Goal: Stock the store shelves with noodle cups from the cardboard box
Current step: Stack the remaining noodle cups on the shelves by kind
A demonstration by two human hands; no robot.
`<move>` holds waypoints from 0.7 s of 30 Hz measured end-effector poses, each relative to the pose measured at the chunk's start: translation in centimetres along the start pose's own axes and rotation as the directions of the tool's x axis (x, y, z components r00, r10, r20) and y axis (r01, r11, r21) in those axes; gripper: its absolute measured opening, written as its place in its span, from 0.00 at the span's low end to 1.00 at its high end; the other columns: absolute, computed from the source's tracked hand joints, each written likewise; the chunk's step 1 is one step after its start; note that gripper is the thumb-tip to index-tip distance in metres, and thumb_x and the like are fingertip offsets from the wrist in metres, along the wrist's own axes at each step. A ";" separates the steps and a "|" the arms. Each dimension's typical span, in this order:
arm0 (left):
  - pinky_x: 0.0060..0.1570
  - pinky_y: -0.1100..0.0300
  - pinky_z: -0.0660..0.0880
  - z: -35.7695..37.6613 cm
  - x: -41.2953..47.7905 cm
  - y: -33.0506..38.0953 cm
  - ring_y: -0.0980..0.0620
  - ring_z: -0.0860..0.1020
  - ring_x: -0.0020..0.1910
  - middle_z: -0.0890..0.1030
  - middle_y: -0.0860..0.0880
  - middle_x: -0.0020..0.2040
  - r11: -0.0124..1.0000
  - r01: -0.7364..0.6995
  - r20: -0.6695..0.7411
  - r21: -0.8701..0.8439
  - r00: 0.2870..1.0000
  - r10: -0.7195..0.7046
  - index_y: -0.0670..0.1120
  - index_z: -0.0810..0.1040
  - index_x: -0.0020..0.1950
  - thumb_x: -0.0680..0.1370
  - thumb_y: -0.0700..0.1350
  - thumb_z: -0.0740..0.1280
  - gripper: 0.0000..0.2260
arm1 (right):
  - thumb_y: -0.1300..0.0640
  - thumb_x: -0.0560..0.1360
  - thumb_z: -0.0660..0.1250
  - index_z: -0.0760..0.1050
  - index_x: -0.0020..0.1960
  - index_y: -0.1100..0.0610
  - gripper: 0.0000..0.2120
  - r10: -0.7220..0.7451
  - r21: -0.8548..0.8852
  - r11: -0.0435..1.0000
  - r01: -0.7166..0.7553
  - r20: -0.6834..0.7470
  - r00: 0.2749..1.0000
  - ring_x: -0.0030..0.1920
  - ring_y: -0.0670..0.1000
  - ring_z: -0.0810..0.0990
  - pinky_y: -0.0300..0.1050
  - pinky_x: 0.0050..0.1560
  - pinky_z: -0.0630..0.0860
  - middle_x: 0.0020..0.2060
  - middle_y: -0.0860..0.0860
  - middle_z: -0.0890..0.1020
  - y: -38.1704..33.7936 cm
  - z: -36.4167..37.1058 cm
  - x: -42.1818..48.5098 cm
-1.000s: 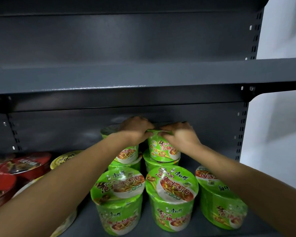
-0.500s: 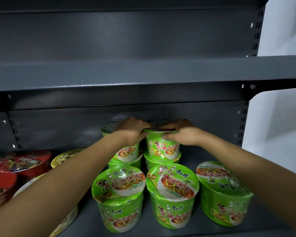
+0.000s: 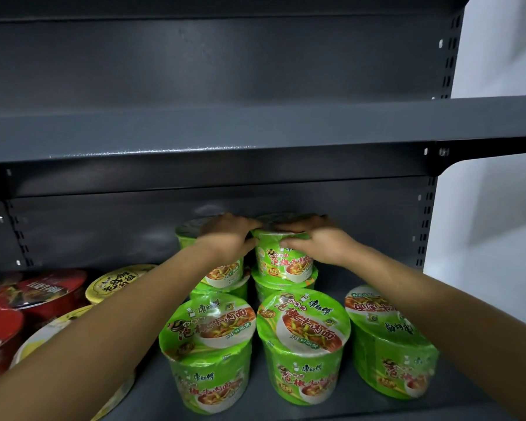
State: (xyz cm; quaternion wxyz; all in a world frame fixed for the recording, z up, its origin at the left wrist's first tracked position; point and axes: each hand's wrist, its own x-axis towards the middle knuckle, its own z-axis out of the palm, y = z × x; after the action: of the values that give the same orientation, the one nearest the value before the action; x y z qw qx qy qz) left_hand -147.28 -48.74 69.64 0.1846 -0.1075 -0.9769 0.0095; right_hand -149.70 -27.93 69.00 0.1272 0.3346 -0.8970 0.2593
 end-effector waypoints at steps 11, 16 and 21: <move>0.57 0.52 0.74 -0.7 -0.8 1.1 0.43 0.75 0.61 0.76 0.47 0.65 0.999 0.015 0.011 0.031 1.000 -0.015 0.56 0.68 0.70 0.76 0.61 0.63 0.24 | 0.47 0.75 0.68 0.74 0.66 0.46 0.20 0.001 -0.074 0.997 -0.001 0.008 1.000 0.66 0.48 0.72 0.30 0.61 0.63 0.67 0.48 0.74 -0.3 -0.2 0.1; 0.58 0.51 0.74 -0.7 -0.9 1.4 0.43 0.75 0.61 0.76 0.45 0.65 0.999 0.031 0.017 0.033 0.999 -0.031 0.54 0.69 0.70 0.76 0.61 0.63 0.24 | 0.44 0.76 0.65 0.71 0.69 0.47 0.22 0.015 -0.096 0.995 -0.012 0.030 0.999 0.66 0.50 0.72 0.37 0.64 0.66 0.67 0.48 0.74 -0.2 -0.2 -0.4; 0.64 0.54 0.69 -1.2 -1.3 4.0 0.45 0.70 0.67 0.71 0.47 0.69 0.994 -0.104 -0.076 -0.046 0.992 0.100 0.49 0.66 0.72 0.77 0.59 0.62 0.26 | 0.45 0.78 0.61 0.63 0.74 0.49 0.25 0.013 -0.153 0.988 -0.024 -0.067 0.998 0.71 0.52 0.66 0.38 0.67 0.62 0.72 0.50 0.67 0.6 -1.5 -2.1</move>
State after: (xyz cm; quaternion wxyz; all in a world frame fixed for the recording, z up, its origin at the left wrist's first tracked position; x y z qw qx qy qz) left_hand -144.85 -45.10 70.01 0.2169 -0.1620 -0.9626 -0.0093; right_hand -148.42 -25.63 69.15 0.1798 0.3066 -0.9127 0.2014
